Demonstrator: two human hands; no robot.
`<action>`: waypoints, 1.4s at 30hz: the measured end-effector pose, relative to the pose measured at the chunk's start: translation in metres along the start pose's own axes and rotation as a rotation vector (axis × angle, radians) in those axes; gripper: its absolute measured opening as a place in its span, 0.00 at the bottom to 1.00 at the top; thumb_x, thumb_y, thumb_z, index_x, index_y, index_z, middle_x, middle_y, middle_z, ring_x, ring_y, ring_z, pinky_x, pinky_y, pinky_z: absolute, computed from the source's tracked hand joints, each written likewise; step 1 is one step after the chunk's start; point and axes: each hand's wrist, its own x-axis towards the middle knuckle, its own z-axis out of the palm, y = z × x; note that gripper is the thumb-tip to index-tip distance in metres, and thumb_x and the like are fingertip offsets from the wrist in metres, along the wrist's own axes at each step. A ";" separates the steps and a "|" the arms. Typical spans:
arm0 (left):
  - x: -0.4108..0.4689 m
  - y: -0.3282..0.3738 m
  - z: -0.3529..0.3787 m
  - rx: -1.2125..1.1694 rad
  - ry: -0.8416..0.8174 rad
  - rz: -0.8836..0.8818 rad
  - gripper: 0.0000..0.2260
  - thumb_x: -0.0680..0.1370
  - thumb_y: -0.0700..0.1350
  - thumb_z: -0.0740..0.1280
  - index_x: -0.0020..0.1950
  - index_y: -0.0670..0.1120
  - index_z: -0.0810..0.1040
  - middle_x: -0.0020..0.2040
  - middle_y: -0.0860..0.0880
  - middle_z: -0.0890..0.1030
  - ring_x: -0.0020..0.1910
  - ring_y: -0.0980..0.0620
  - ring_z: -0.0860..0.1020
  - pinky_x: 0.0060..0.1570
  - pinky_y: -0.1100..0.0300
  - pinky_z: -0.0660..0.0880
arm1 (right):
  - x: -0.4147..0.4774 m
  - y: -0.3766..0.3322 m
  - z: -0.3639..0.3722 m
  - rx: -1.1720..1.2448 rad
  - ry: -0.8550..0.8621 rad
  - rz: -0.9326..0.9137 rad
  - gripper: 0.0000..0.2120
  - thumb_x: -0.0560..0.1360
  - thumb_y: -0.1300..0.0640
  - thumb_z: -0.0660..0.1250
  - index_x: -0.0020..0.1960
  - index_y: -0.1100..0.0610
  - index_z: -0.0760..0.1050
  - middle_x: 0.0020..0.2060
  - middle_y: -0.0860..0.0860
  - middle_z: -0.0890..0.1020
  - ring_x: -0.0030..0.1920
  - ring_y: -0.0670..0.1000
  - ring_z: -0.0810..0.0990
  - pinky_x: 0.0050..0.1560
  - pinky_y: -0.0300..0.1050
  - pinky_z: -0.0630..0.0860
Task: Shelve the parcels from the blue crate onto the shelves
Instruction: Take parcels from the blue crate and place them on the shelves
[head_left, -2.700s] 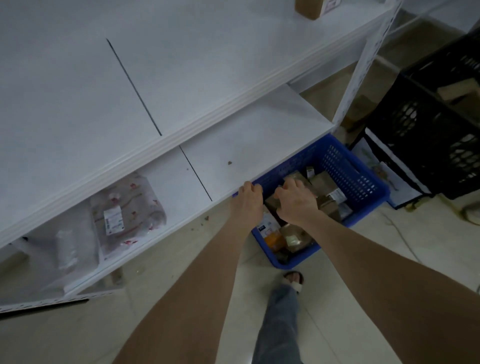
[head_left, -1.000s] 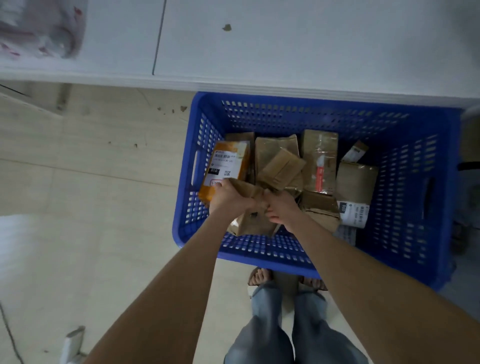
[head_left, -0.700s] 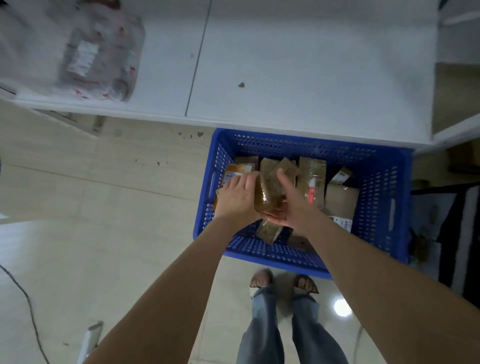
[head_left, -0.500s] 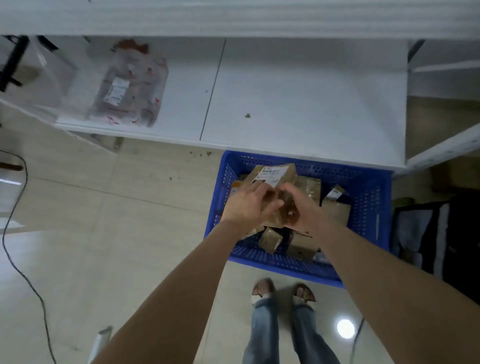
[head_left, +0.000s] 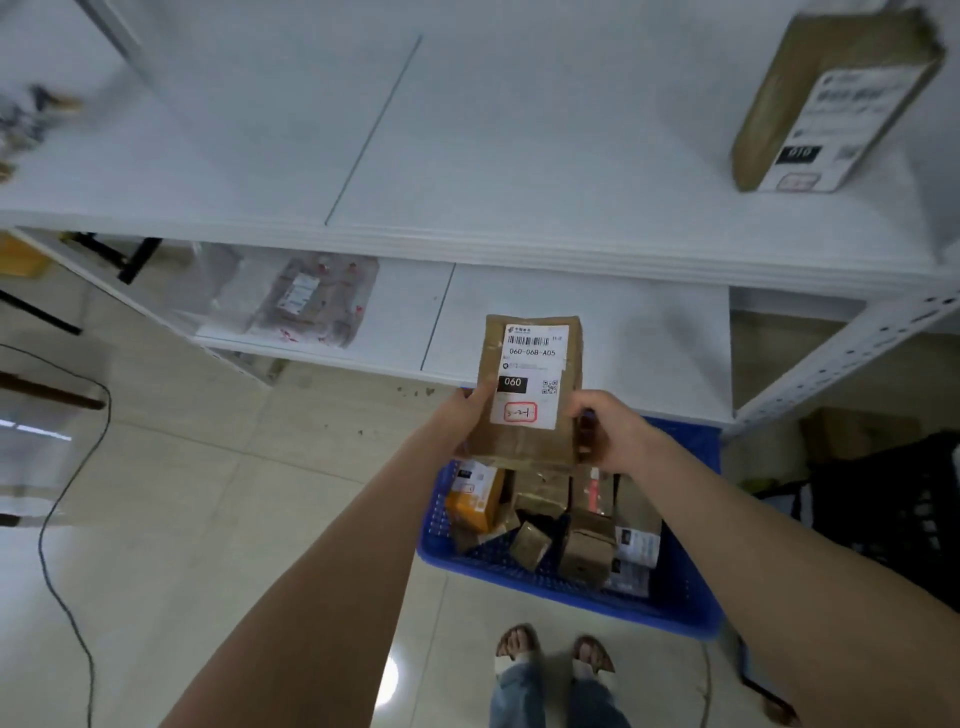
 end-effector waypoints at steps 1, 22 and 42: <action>-0.009 0.007 -0.003 -0.017 -0.016 -0.001 0.28 0.77 0.66 0.54 0.67 0.47 0.70 0.61 0.44 0.77 0.59 0.41 0.76 0.58 0.43 0.76 | -0.010 -0.007 0.004 -0.005 -0.010 -0.023 0.15 0.64 0.62 0.63 0.51 0.59 0.75 0.46 0.57 0.76 0.48 0.56 0.74 0.49 0.52 0.73; -0.117 0.117 -0.058 -0.148 0.123 0.473 0.16 0.83 0.49 0.55 0.64 0.43 0.75 0.53 0.47 0.80 0.49 0.48 0.79 0.48 0.54 0.78 | -0.122 -0.115 0.039 -0.213 -0.063 -0.349 0.17 0.73 0.61 0.62 0.62 0.53 0.71 0.54 0.57 0.77 0.53 0.59 0.77 0.55 0.61 0.75; -0.191 0.166 -0.123 -0.147 0.347 0.599 0.17 0.80 0.43 0.61 0.68 0.44 0.68 0.57 0.42 0.80 0.53 0.42 0.80 0.51 0.44 0.79 | -0.179 -0.167 0.101 -0.270 -0.120 -0.607 0.16 0.70 0.62 0.67 0.56 0.49 0.77 0.48 0.53 0.82 0.47 0.56 0.80 0.54 0.53 0.79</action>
